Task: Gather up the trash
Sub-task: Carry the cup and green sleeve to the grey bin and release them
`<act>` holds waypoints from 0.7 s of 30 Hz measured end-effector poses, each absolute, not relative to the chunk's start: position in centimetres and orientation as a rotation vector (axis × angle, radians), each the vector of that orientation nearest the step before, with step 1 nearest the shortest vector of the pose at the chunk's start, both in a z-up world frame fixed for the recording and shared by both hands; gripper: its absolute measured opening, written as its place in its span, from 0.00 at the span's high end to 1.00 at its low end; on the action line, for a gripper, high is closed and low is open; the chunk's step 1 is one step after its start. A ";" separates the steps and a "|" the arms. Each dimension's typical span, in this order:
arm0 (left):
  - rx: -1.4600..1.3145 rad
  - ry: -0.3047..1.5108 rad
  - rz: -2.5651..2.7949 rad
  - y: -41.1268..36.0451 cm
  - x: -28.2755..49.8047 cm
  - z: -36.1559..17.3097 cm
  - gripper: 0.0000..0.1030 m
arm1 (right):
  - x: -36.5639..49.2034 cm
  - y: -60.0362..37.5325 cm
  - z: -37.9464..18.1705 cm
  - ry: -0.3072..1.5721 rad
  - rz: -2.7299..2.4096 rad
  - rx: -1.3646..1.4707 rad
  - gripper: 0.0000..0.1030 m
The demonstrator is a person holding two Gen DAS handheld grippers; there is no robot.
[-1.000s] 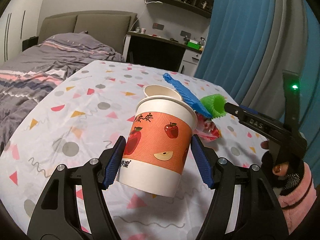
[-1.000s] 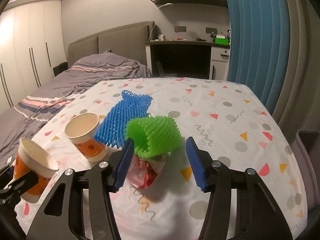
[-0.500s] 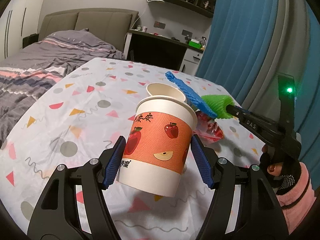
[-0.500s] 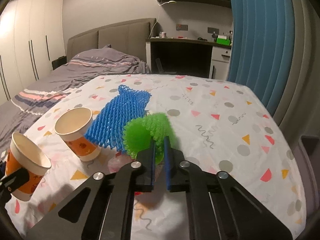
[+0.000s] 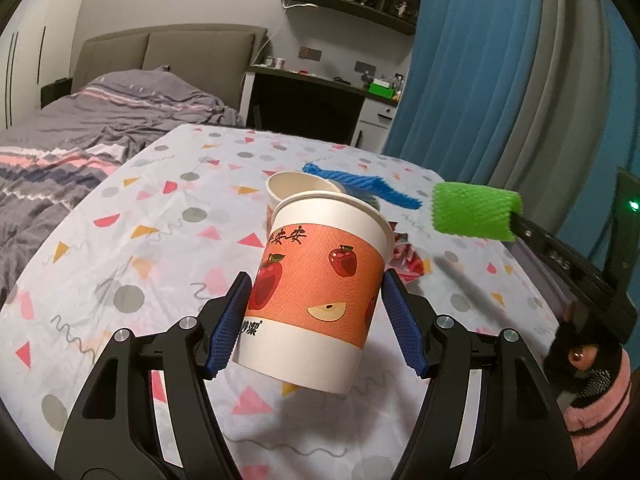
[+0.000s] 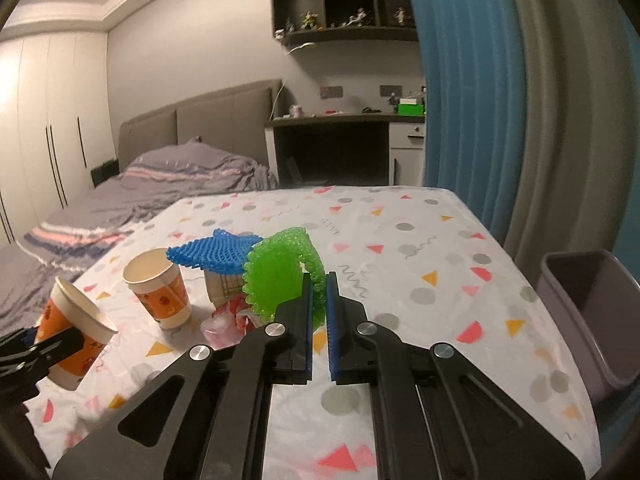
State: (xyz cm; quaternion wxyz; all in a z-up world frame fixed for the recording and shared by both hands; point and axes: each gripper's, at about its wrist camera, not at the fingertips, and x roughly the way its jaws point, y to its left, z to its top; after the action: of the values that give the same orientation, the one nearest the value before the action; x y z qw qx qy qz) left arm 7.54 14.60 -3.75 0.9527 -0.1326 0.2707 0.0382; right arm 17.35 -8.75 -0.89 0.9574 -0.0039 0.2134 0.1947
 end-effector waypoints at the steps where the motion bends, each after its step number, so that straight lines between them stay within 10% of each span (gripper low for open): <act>1: -0.266 0.548 0.075 14.4 7.5 -3.6 0.36 | 17.0 -9.1 -0.8 0.428 0.393 0.000 0.93; 21: -0.219 0.529 0.015 8.1 7.4 -2.4 0.36 | 11.4 -16.3 -1.0 0.415 0.393 0.076 0.93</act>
State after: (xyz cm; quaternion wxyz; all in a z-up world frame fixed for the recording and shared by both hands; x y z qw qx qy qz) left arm 7.43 8.15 -2.37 0.9592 -0.1081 0.2610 0.0076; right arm 11.44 -16.29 -1.01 0.9587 0.0373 0.2047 0.1938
